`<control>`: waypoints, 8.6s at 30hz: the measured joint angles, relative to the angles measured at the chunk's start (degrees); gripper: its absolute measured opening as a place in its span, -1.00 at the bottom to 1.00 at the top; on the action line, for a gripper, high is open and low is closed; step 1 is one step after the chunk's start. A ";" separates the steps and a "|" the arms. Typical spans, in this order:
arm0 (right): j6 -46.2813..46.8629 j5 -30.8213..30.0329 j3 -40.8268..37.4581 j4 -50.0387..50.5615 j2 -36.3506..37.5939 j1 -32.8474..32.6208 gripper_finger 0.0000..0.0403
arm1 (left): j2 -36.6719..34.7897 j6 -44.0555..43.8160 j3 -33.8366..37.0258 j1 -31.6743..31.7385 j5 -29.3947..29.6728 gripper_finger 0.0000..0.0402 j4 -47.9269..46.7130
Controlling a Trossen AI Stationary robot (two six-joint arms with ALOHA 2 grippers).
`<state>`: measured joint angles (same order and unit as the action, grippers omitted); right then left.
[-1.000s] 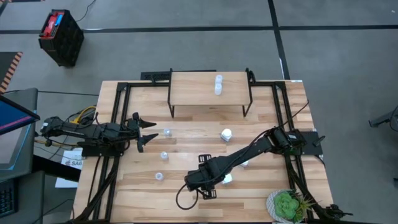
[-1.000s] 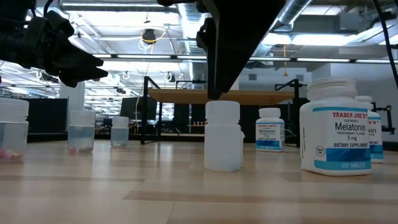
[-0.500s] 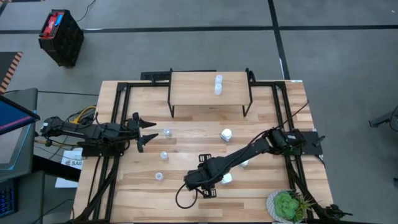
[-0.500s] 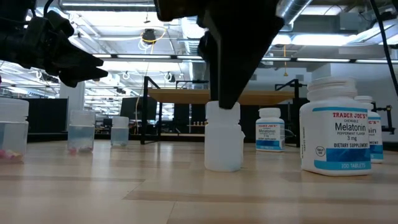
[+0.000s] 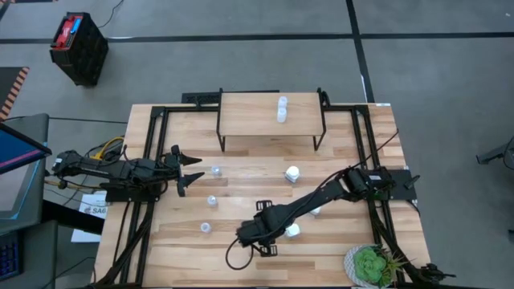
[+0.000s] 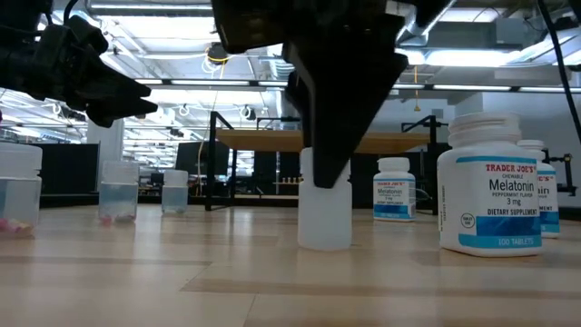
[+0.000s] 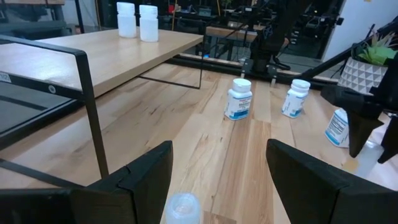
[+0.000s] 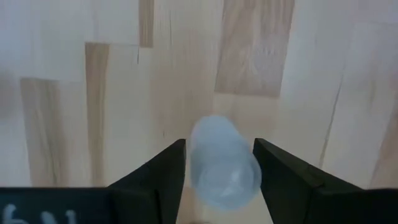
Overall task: Pick and place medicine bottles onto shelf by color
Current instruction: Put the small white pill bottle on the shelf aligned with the other small white pill bottles, then put the large white pill bottle on the shelf
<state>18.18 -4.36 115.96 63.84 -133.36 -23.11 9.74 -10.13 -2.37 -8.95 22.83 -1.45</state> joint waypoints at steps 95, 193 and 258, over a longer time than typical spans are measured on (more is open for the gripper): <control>-9.51 -0.09 -0.13 15.41 20.88 46.80 0.18 | 0.00 15.06 0.02 -0.02 -1.07 0.22 3.06; 48.39 -2.95 -48.00 0.82 51.45 0.38 0.24 | -0.02 12.25 0.00 -0.02 -1.07 0.22 3.58; 42.65 2.75 -48.00 0.80 38.42 1.90 0.32 | 0.02 12.48 0.00 0.00 -1.07 0.22 3.32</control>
<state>60.83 -1.61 67.96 64.64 -94.94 -21.21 9.76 2.35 -2.37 -8.95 21.76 1.87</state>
